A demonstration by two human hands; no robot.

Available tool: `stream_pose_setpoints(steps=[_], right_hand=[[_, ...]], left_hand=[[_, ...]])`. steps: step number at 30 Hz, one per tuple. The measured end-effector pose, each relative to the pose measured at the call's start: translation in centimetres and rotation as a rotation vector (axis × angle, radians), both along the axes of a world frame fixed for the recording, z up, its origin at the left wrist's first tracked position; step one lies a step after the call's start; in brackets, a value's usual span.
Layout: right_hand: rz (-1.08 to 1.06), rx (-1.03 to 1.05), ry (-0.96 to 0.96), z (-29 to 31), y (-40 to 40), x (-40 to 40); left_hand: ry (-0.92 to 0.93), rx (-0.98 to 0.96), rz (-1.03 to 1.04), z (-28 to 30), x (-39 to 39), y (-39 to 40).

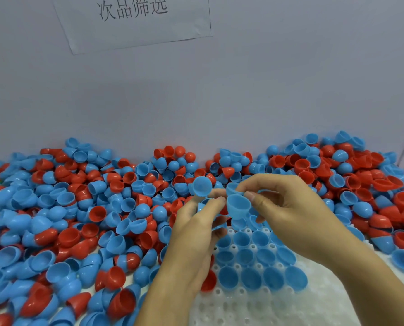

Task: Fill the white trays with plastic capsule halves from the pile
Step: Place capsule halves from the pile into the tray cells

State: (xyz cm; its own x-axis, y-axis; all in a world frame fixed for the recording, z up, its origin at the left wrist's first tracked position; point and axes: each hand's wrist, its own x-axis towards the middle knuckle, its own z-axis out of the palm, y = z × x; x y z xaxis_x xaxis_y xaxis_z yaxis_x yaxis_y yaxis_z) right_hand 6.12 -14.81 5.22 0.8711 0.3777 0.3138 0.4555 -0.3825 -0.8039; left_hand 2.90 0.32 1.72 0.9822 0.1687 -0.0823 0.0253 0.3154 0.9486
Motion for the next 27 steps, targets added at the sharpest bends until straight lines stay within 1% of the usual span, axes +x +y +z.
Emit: stream_pose_setpoints(steps=[2,4,7,12,17,21,27], right_hand=[[-0.026,0.031,-0.047,-0.1,0.2,0.0],[-0.057,0.003,-0.089,-0.2,0.4,0.0],[-0.078,-0.053,-0.103,-0.3,0.4,0.0],[-0.064,-0.165,-0.155,-0.3,0.3,-0.4],[-0.065,-0.292,-0.209,-0.7,0.4,-0.4],[-0.154,-0.277,-0.274,-1.2,0.9,-0.2],[-0.213,-0.19,-0.347,-0.9,1.2,-0.4]], left_hand=[[0.018,-0.023,0.019,-0.1,0.1,0.0],[0.026,-0.053,0.018,0.0,0.1,0.0],[0.022,-0.083,0.015,-0.1,0.1,-0.1],[0.001,-0.066,0.02,-0.3,0.3,0.0],[-0.014,-0.034,0.082,-0.6,0.4,-0.1],[-0.007,-0.051,0.093,-0.8,0.5,-0.4],[-0.036,-0.067,0.088,-0.4,0.5,-0.6]])
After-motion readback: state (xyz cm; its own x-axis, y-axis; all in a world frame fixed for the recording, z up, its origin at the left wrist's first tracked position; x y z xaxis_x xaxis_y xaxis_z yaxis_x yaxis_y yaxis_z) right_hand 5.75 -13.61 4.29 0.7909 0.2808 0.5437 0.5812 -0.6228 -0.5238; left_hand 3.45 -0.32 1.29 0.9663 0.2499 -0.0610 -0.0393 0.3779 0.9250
